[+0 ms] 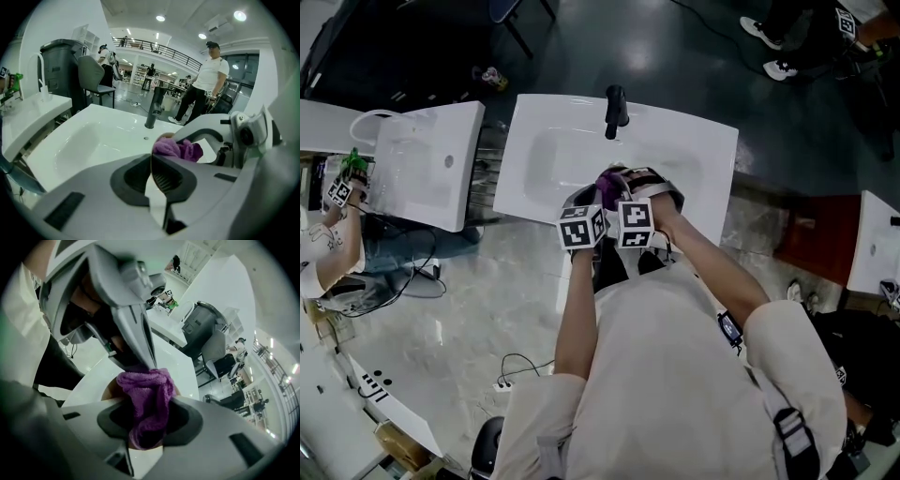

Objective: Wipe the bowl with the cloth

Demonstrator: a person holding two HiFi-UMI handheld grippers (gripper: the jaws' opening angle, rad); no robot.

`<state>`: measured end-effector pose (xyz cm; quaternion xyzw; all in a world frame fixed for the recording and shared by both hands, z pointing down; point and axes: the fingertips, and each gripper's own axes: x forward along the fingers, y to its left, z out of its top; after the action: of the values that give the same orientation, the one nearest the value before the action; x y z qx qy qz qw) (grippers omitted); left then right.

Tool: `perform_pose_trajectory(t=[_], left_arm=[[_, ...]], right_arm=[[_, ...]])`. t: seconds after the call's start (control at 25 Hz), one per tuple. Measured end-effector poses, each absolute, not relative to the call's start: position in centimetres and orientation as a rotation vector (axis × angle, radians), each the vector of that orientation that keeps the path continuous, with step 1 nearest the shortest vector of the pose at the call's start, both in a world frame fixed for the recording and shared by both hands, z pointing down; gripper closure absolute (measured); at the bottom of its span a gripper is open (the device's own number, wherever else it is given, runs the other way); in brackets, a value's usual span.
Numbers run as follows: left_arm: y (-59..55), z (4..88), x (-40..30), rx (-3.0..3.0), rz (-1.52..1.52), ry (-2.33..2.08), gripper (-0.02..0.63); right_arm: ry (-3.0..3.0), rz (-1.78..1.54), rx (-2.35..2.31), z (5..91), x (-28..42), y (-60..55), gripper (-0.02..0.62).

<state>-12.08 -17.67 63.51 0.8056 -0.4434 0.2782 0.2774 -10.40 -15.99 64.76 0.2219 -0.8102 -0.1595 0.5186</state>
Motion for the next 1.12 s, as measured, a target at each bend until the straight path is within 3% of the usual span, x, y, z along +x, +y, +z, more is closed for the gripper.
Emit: perform_pose_trajectory(t=[1.12], left_arm=[[-18.6, 61.8, -12.8, 2.259, 0.795, -1.257, 0.588]], right_arm=[[-1.965, -0.303, 0.542, 65.7, -10.2, -13.0, 0.457]])
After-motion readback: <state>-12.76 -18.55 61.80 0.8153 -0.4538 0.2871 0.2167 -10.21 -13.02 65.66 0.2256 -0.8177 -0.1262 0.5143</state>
